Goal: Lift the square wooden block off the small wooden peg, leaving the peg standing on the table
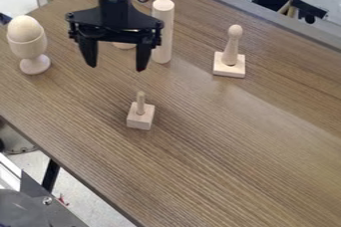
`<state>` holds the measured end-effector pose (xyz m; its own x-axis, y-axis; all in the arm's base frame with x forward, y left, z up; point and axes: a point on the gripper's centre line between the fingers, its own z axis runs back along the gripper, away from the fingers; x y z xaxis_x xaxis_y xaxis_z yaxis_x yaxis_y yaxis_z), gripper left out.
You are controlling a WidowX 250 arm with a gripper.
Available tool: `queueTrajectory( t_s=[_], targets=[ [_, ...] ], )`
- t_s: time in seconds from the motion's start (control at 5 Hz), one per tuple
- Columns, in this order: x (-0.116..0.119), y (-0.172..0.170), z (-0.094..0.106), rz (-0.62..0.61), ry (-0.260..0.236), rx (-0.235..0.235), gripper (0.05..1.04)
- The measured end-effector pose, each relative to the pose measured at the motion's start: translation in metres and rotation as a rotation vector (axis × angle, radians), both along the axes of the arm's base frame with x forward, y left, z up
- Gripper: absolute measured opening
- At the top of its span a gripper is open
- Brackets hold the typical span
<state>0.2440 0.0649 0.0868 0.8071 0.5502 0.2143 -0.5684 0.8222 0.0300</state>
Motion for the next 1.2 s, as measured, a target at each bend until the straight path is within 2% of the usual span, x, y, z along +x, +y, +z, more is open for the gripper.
queueTrajectory(
  t_s=[0.4,1.2],
  targets=[
    [0.006,-0.02,-0.002,-0.028,-0.029,-0.007,0.999],
    [0.003,-0.028,-0.025,-0.04,0.019,-0.055,1.0]
  ],
)
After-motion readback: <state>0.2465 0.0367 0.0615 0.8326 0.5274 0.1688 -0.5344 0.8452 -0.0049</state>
